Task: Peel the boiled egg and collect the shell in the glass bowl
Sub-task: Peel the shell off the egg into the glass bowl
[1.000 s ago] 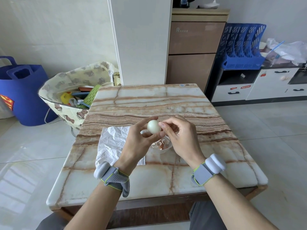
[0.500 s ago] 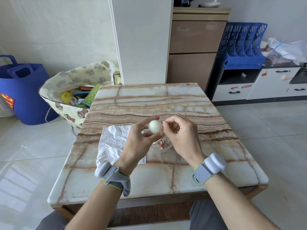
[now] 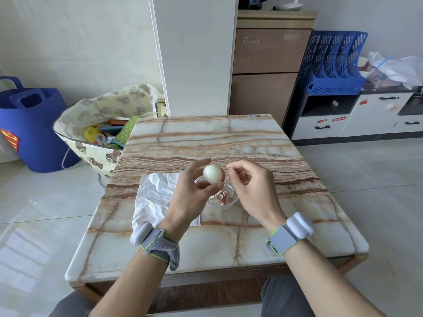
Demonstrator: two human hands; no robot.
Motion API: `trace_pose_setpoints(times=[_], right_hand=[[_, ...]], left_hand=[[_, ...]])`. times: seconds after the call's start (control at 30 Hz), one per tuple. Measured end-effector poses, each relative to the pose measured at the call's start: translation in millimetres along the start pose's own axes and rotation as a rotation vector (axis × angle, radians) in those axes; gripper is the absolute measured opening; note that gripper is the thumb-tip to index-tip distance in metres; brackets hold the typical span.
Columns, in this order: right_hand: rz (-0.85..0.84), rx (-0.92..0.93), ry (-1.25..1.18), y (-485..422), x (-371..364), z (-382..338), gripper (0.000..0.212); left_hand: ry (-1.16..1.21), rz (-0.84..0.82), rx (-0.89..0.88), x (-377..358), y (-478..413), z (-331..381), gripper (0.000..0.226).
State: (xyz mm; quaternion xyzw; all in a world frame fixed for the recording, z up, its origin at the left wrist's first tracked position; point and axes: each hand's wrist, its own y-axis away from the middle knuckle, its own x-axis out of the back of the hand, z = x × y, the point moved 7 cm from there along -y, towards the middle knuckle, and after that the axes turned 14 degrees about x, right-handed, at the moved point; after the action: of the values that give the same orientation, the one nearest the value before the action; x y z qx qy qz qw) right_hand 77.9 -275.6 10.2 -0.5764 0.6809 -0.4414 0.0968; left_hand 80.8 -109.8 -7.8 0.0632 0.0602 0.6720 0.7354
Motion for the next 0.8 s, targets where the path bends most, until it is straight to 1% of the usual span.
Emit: trace_pose_setpoints(times=[0.3, 0.6, 0.8], right_hand=[[-0.021, 0.01, -0.076, -1.2, -3.0, -4.9, 0.01], [-0.03, 0.016, -0.061, -0.1, -3.5, -3.8, 0.011], [-0.042, 0.099, 0.071, -2.6, -3.0, -10.6, 0.014]], left_hand=[[-0.016, -0.001, -0.007, 0.5, -2.2, -0.9, 0.038], [-0.029, -0.007, -0.017, -2.3, -3.2, -0.1, 0.043], [-0.066, 0.033, -0.027, -0.6, -4.0, 0.6, 0.045]])
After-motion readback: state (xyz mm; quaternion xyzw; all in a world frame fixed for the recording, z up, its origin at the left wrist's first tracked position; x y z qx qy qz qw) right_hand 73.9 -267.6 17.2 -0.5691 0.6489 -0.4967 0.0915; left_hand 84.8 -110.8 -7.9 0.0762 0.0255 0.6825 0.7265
